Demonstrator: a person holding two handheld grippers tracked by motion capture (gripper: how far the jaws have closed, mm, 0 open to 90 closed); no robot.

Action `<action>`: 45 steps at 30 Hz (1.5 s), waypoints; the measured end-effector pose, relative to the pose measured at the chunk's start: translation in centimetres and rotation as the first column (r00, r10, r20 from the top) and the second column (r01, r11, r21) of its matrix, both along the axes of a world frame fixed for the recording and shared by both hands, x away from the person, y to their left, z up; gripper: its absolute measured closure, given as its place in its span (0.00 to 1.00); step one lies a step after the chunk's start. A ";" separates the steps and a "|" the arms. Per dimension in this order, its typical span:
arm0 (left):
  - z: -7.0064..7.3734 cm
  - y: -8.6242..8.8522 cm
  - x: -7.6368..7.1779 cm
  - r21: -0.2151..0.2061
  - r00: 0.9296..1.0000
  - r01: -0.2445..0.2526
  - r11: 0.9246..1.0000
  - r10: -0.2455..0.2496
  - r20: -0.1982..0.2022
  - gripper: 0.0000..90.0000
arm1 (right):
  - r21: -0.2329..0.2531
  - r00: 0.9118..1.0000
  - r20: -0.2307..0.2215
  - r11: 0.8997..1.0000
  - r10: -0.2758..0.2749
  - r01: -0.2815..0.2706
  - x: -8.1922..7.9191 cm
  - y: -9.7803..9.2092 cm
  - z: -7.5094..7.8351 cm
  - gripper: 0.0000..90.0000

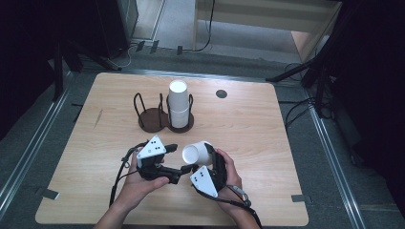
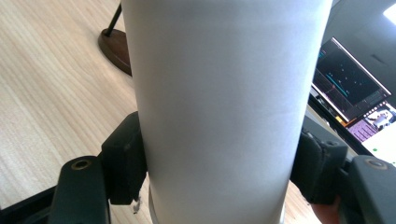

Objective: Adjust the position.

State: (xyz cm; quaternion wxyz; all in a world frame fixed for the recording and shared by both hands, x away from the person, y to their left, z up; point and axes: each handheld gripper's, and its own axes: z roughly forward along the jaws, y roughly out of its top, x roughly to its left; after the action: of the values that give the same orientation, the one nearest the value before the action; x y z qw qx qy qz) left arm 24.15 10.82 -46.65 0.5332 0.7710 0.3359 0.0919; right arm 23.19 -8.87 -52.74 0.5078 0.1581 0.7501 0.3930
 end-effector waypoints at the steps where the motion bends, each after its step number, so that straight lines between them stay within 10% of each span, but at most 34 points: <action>1: 0.0 -0.1 0.0 0.002 1.000 0.002 1.000 -0.002 -0.001 0.15 | -0.004 1.000 0.005 1.000 0.005 -0.005 0.0 0.1 0.0 0.33; 45: -0.1 -1.3 -0.3 0.136 1.000 -0.012 0.991 0.011 0.012 0.30 | -0.033 0.993 0.023 0.993 0.116 -0.115 -1.3 1.3 -0.3 0.33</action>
State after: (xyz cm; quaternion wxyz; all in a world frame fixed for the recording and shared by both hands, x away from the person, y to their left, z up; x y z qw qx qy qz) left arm 23.80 9.48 -46.79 0.4808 0.8030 0.3303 0.1220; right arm 21.84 -7.52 -53.02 0.4959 0.1018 0.7577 0.4118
